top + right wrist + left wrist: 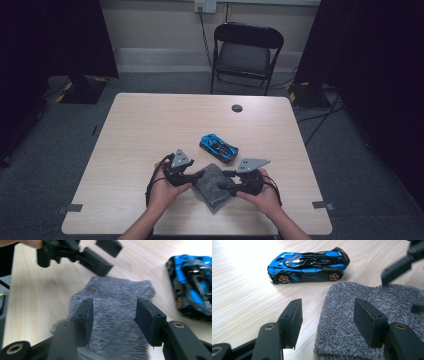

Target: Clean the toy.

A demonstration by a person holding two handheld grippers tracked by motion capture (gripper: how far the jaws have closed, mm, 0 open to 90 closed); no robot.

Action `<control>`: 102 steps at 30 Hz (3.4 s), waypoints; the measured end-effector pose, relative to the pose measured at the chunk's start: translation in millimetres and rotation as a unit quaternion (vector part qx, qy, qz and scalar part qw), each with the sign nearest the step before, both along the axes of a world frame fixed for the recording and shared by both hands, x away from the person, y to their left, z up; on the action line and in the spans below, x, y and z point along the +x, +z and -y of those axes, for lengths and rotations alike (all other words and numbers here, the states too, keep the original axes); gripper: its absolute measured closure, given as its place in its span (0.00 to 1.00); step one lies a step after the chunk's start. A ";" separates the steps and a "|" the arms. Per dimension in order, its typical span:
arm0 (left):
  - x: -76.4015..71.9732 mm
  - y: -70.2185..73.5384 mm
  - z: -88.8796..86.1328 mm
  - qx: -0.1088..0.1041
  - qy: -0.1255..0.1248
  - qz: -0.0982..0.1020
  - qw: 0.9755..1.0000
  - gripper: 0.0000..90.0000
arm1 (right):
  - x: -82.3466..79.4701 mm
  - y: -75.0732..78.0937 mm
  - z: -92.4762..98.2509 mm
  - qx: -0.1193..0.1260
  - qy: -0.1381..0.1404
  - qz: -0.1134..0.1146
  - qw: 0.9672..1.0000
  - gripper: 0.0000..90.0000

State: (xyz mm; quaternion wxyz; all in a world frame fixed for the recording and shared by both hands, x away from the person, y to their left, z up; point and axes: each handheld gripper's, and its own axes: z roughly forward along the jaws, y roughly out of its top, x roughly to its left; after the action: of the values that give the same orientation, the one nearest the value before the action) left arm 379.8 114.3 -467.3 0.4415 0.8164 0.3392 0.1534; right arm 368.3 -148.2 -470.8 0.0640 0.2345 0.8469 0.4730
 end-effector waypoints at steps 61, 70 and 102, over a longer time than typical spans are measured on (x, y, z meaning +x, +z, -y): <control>126.0 -19.1 73.4 0.005 -0.063 -0.014 0.998 0.15 | -15.8 -19.8 -6.1 -0.075 -0.067 -0.025 0.995 0.85; 131.0 -20.8 66.3 -0.004 -0.062 -0.023 0.998 0.16 | -16.5 -10.2 27.6 -0.081 -0.090 -0.034 0.992 0.85; 128.6 -23.2 64.1 -0.012 -0.057 -0.010 0.998 0.16 | 3.7 -3.3 90.3 -0.060 -0.248 -0.028 0.966 0.49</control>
State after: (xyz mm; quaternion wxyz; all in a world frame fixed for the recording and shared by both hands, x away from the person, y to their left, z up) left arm 508.4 50.2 -490.4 0.4554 0.8307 0.2986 0.1158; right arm 372.0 -238.5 -474.1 0.1700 0.4461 0.7902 0.3842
